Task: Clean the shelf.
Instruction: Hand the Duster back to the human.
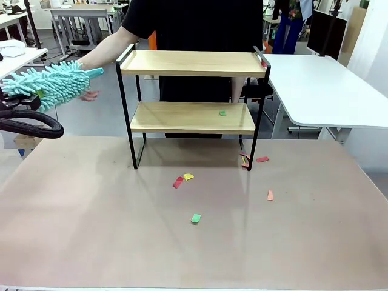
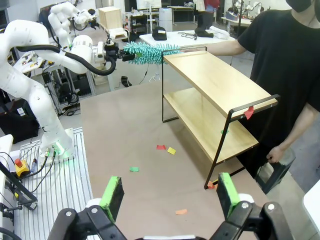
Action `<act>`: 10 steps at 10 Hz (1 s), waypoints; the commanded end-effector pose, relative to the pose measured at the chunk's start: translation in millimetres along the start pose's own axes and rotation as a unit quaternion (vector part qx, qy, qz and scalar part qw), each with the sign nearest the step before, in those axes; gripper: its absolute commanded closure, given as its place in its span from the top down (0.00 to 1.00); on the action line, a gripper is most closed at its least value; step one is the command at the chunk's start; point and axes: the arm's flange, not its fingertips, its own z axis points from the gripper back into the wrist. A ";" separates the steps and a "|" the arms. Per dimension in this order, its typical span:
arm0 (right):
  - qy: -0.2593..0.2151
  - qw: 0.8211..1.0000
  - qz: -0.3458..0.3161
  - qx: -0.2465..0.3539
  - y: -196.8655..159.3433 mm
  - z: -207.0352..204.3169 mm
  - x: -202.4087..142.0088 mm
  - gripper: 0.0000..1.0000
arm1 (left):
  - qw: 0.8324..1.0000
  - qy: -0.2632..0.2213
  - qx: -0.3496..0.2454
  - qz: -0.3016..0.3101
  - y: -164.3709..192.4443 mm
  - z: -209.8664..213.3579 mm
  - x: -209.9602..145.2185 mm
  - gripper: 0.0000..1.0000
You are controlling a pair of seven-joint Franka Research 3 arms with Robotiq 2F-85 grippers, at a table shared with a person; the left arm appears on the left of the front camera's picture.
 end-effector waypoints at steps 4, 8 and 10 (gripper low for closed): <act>-0.012 1.000 0.006 0.001 -0.6 -0.4 2.9 1.00 | 1.000 -0.001 -0.003 0.001 3.3 1.7 3.0 0.18; -0.012 1.000 0.006 0.001 -0.6 -0.4 2.9 1.00 | 1.000 -0.001 -0.003 0.001 3.3 1.7 3.0 0.18; -0.012 1.000 0.006 0.001 -0.6 -0.4 2.9 1.00 | 1.000 -0.001 -0.001 0.000 -0.5 -0.5 0.8 0.75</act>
